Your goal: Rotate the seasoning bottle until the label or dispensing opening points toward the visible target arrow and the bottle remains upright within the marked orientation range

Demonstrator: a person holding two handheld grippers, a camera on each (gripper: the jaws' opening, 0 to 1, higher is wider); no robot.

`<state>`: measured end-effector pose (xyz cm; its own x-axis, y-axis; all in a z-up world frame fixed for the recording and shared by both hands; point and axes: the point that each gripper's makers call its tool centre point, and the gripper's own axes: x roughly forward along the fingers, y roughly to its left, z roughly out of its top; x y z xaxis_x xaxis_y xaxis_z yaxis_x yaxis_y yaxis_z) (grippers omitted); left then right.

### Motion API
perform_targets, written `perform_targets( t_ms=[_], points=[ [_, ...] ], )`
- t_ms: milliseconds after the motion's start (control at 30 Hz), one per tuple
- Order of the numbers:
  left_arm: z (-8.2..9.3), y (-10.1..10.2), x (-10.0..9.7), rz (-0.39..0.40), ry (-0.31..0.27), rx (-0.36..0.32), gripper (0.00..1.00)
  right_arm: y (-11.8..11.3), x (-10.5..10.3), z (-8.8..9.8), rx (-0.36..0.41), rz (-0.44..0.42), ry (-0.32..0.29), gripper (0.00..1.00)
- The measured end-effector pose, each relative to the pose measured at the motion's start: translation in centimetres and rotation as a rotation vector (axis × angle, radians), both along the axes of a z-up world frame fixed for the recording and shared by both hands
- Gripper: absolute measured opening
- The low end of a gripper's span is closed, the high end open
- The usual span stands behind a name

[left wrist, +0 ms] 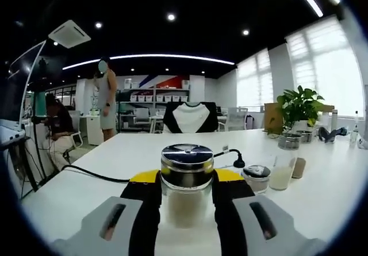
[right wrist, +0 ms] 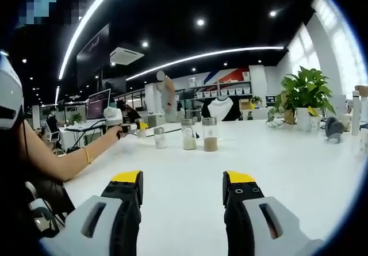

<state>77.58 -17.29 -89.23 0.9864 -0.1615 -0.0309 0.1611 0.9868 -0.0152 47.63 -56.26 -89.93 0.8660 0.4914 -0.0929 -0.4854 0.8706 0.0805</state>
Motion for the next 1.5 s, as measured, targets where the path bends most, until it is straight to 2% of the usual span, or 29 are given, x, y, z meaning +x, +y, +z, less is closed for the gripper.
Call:
perform_targets(
  t_ms=[200, 300, 533, 833, 867, 900, 967, 1067, 1133, 1500],
  points=[
    [0.4, -1.1, -1.4, -0.035, 0.003, 0.027, 0.36, 0.2, -0.3, 0.4, 0.011, 0.029, -0.015, 0.55],
    [0.7, -1.5, -2.5, -0.046, -0.001, 0.030, 0.36, 0.4, -0.7, 0.3, 0.039, 0.035, -0.015, 0.55],
    [0.7, -2.3, -5.1, -0.073, 0.001, 0.043, 0.36, 0.8, -1.7, -0.2, 0.042, 0.057, -0.010, 0.55],
    [1.0, -3.1, -7.9, -0.077, -0.022, 0.008, 0.36, 1.0, -2.4, -0.3, 0.044, 0.072, -0.013, 0.55],
    [1.1, -3.1, -8.2, -0.078, -0.026, 0.005, 0.36, 0.9, -2.4, -0.3, 0.035, 0.068, -0.015, 0.55],
    [1.1, -3.2, -8.6, -0.081, -0.030, -0.002, 0.36, 0.6, -2.4, -0.5, -0.015, 0.051, -0.026, 0.55],
    [1.0, -3.4, -9.1, -0.086, -0.028, 0.001, 0.36, 0.5, -2.5, -0.6, -0.043, 0.045, -0.029, 0.55],
    [0.8, -3.4, -9.8, -0.078, -0.027, 0.021, 0.36, 0.7, -2.8, -0.4, -0.018, 0.058, -0.035, 0.55],
    [1.0, -3.4, -10.7, -0.059, -0.045, 0.038, 0.36, 0.7, -2.8, -0.8, -0.030, 0.057, -0.028, 0.55],
    [-0.4, -4.2, -14.3, -0.085, -0.028, 0.034, 0.36, 0.4, -3.0, -0.8, -0.023, 0.051, -0.029, 0.56]
  ],
)
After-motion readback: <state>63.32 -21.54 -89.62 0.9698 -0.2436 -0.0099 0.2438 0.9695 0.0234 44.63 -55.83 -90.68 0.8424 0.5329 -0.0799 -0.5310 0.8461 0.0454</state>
